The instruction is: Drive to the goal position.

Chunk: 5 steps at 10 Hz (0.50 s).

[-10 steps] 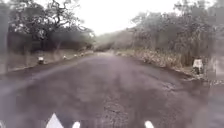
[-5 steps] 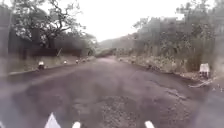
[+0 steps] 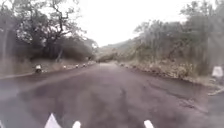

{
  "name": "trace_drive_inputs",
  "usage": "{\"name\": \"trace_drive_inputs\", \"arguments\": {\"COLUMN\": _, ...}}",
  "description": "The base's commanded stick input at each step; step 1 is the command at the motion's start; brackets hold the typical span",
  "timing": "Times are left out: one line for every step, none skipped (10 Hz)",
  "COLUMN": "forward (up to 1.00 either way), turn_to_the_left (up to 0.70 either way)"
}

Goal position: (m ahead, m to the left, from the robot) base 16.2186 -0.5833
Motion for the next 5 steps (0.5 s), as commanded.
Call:
{"name": "trace_drive_inputs", "arguments": {"forward": 1.00, "turn_to_the_left": 0.00}}
{"name": "trace_drive_inputs", "arguments": {"forward": 1.00, "turn_to_the_left": 0.00}}
{"name": "trace_drive_inputs", "arguments": {"forward": 1.00, "turn_to_the_left": 0.00}}
{"name": "trace_drive_inputs", "arguments": {"forward": 1.00, "turn_to_the_left": 0.00}}
{"name": "trace_drive_inputs", "arguments": {"forward": 1.00, "turn_to_the_left": 0.07}}
